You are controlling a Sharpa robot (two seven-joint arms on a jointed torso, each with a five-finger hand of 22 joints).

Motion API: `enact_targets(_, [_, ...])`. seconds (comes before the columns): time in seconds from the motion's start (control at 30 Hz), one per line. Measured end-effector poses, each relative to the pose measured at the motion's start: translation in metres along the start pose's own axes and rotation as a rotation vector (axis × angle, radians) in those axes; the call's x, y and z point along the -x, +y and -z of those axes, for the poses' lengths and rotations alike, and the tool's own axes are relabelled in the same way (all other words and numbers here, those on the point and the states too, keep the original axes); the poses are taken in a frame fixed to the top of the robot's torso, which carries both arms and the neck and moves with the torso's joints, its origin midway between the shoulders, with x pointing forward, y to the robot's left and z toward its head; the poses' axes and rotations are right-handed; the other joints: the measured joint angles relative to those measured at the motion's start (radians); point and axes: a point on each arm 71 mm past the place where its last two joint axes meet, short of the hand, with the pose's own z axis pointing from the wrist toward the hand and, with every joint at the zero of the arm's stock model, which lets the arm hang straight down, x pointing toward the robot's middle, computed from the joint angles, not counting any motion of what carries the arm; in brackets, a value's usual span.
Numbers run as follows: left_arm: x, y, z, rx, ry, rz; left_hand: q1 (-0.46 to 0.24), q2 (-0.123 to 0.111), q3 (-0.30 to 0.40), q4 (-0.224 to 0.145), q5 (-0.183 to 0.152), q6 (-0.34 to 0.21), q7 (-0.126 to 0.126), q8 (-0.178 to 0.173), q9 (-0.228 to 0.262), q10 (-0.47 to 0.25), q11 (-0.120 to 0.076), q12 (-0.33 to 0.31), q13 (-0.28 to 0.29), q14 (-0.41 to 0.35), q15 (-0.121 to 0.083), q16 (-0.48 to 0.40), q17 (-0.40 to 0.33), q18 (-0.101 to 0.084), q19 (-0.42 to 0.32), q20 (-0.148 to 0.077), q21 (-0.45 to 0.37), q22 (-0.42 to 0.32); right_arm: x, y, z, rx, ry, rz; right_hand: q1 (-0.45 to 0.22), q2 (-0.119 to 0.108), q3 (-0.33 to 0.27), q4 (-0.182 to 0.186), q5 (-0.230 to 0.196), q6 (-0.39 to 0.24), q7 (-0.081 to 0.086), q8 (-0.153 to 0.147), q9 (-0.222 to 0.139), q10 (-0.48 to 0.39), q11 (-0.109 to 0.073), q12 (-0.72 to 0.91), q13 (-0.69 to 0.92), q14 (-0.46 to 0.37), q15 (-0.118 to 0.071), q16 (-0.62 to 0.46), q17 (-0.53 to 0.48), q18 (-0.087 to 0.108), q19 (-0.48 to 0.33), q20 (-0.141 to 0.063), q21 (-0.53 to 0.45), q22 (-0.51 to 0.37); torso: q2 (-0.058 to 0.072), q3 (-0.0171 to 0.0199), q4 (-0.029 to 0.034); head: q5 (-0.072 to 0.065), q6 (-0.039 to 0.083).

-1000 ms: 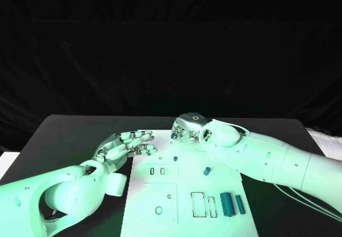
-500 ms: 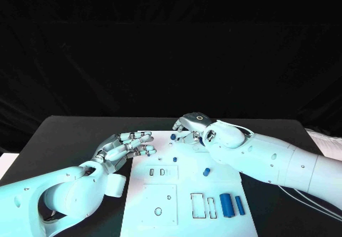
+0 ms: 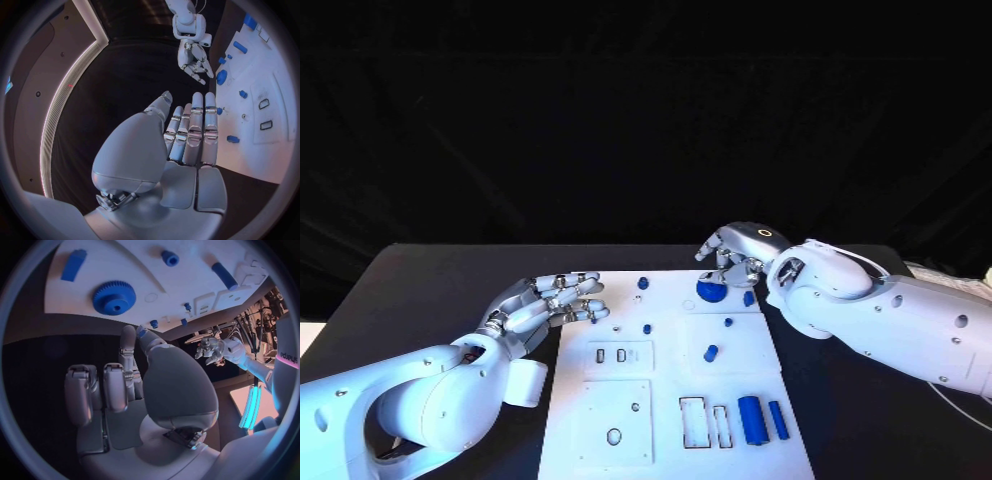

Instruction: Assemble the parts on the task board

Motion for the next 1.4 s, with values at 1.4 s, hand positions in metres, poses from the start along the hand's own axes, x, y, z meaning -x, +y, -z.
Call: enact_targets(1.4, [0.001,0.001,-0.003,0.006,-0.005,0.002,0.000,0.000,0.000,0.000,-0.006,0.000,0.000,0.000,0.000,-0.003,-0.003,0.000,0.000,0.000,0.000,0.000,0.000,0.000,0.000,0.000,0.000,0.000,-0.022,-0.020,0.001,-0.185,0.188,-0.110,0.026,0.018,-0.166,0.111,0.087,-0.046,0.021,0.031,0.004,0.005,0.038,1.046,0.835,0.000,0.026,0.132,0.066,-0.030,0.000,0.023,0.068,-0.001,0.000,-0.0001,-0.0033,0.000,-0.012])
